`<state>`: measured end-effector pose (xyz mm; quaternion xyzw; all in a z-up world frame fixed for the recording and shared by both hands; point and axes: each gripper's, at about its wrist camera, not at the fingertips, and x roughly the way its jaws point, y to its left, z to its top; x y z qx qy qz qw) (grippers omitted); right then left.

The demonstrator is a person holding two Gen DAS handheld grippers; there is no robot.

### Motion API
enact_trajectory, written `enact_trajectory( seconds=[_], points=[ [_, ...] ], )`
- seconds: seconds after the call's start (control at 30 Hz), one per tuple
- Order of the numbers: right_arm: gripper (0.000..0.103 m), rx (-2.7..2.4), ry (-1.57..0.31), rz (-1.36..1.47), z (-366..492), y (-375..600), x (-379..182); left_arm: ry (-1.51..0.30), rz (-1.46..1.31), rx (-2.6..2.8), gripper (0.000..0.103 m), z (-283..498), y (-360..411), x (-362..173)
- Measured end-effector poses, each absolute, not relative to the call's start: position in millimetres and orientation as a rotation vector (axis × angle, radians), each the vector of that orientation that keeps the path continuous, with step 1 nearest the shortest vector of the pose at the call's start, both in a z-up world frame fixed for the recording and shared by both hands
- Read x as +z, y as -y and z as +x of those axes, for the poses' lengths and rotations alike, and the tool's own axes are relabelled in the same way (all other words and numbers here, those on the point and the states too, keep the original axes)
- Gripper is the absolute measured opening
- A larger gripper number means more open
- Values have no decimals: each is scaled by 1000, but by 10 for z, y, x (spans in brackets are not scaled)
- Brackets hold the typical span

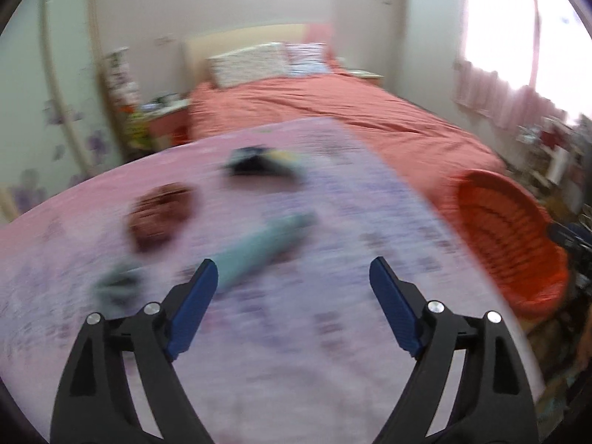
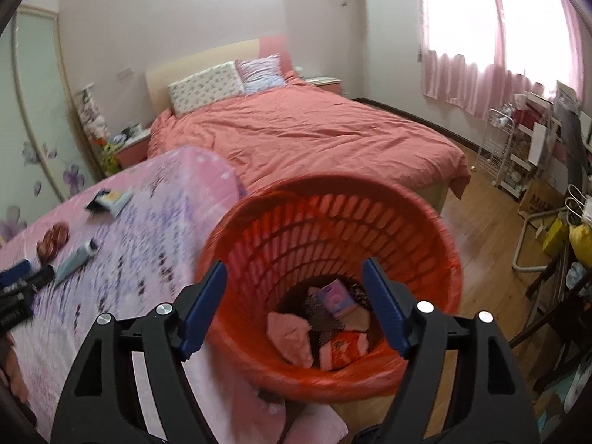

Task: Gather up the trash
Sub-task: 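Grasp the dark green sock with the left tool while the right tool grasps the light-blue tube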

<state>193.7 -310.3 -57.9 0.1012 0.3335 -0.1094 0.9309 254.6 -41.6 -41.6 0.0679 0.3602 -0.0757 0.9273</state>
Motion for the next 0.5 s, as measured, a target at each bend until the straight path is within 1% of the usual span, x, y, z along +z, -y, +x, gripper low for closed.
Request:
enact_trajectory(
  seconds=[0.2, 0.27, 0.3, 0.37, 0.4, 0.43, 0.47, 0.5],
  points=[
    [75, -163, -716, 174, 1981, 2731, -626, -775, 28, 91, 83, 2637, -701, -504],
    [75, -142, -726, 162, 2002, 2596, -630, -810, -21, 105, 73, 2705, -935, -567],
    [75, -133, -729, 158, 2006, 2538, -635, -832, -45, 95, 70, 2753, -1018, -613],
    [75, -116, -736, 145, 2020, 2419, -629, -856, -72, 83, 61, 2812, -1088, -682],
    [75, -108, -740, 139, 2028, 2356, -626, -864, -77, 80, 58, 2846, -1105, -717],
    [75, -101, -743, 135, 2035, 2302, -627, -874, -78, 81, 50, 2898, -1120, -758],
    [75, -96, -746, 131, 2049, 2256, -631, -884, -75, 87, 39, 2923, -1104, -799],
    [75, -90, -749, 128, 2065, 2211, -630, -892, -77, 88, 32, 2965, -1096, -836]
  ],
)
